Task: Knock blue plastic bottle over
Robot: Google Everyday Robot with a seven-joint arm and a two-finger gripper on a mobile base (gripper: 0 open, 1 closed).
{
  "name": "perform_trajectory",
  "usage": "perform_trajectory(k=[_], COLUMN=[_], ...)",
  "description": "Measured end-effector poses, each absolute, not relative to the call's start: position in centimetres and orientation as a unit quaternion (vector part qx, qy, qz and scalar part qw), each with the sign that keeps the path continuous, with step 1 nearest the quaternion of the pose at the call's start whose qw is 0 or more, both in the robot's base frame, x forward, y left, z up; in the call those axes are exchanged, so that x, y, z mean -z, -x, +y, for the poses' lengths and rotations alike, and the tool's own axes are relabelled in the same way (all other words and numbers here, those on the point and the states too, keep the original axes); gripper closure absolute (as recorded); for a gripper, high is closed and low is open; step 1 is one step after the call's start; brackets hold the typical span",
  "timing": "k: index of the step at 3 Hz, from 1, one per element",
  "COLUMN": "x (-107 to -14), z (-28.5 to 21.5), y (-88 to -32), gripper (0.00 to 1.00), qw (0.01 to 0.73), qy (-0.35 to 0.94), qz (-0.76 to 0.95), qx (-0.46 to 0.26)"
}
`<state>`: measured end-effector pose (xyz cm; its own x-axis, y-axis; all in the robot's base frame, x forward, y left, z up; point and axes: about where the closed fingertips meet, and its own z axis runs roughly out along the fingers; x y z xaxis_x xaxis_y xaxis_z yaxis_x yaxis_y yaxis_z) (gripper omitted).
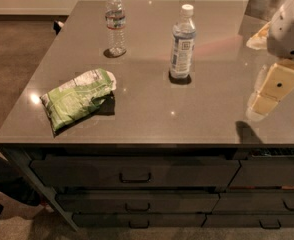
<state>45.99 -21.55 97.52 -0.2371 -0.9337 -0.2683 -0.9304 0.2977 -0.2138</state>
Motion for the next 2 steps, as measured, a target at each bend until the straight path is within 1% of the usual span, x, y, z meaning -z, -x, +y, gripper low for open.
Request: perform_trajectory(k=[2], x=[-97.4], z=[-20.9], y=[-53.8], gripper=[0.00], qw=[0.267], qy=[0.532], qz=[0.800], qx=[-0.075])
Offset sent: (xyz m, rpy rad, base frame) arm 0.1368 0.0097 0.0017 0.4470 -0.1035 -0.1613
